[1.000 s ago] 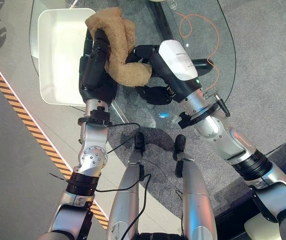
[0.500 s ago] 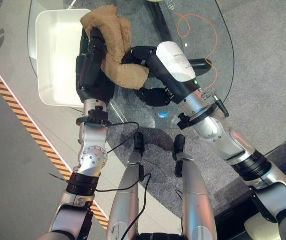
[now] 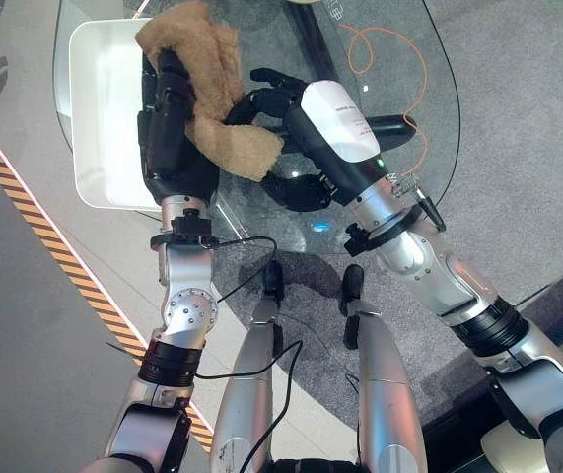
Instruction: Wipe the table with a cloth and put it in the basket.
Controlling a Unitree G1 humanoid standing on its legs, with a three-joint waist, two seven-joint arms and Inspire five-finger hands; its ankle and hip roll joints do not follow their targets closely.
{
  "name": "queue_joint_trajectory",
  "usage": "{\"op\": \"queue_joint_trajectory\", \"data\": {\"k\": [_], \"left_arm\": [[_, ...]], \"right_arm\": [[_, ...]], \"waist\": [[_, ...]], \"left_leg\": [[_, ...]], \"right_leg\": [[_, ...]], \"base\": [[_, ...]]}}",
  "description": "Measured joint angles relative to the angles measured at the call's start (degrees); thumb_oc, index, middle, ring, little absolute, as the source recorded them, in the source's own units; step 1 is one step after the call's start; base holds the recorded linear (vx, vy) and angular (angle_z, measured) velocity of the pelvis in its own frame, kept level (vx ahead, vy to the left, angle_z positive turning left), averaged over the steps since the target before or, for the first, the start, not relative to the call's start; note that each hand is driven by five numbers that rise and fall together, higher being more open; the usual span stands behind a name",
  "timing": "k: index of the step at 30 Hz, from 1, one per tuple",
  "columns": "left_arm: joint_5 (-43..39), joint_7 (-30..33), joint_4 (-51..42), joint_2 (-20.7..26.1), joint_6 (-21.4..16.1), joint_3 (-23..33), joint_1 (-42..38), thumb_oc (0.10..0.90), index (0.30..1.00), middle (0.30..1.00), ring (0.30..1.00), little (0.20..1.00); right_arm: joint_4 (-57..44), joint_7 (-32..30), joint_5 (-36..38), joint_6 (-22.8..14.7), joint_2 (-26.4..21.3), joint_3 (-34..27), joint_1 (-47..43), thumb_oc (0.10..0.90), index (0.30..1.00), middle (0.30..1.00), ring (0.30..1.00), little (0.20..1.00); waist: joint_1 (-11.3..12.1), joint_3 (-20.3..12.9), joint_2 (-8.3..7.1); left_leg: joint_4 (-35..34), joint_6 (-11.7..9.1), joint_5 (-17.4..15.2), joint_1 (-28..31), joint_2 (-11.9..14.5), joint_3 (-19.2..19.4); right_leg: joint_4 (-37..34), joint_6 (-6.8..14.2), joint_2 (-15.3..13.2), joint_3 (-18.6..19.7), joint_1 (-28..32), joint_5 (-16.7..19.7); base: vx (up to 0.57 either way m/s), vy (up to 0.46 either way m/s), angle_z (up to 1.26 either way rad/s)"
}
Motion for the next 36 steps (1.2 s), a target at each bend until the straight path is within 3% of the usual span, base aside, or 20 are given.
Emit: {"op": "queue_joint_trajectory", "data": {"k": [13, 28, 36], "left_arm": [[2.79, 3.69, 0.0, -1.07, -3.94, 0.31, -0.41, 0.1, 0.3, 0.3, 0.3, 0.2], [6.41, 7.01, -0.02, -1.07, -5.98, 0.65, -0.56, 0.1, 0.3, 0.3, 0.3, 0.2], [8.7, 9.97, -0.01, -1.05, -7.33, 2.4, -0.69, 0.1, 0.3, 0.3, 0.3, 0.2]], "right_arm": [[0.01, -0.12, -1.2, 0.03, -0.08, -0.04, 0.02, 0.8, 0.9, 0.9, 0.9, 0.9], [0.03, -2.86, -1.31, 0.05, -0.41, -1.42, 0.05, 0.8, 0.9, 0.9, 0.9, 0.9], [0.7, -8.56, -2.3, 0.44, -0.62, -1.78, 0.19, 0.8, 0.9, 0.9, 0.9, 0.9]], "waist": [[-0.11, 0.01, -0.08], [-0.16, 0.01, -0.43], [-0.28, 0.0, -0.46]], "left_leg": [[0.04, 0.0, 0.01, 0.0, 0.02, -0.01], [0.02, 0.0, -0.01, 0.0, 0.02, 0.01], [0.04, 0.01, 0.0, 0.04, 0.03, 0.05]], "right_leg": [[0.09, -0.01, 0.01, -0.01, 0.0, 0.0], [0.04, 0.01, 0.01, 0.04, -0.02, -0.01], [0.06, -0.01, 0.01, 0.1, -0.02, 0.01]], "base": [[0.0, 0.0, 0.0], [0.0, 0.0, 0.0], [0.0, 0.0, 0.0]]}}
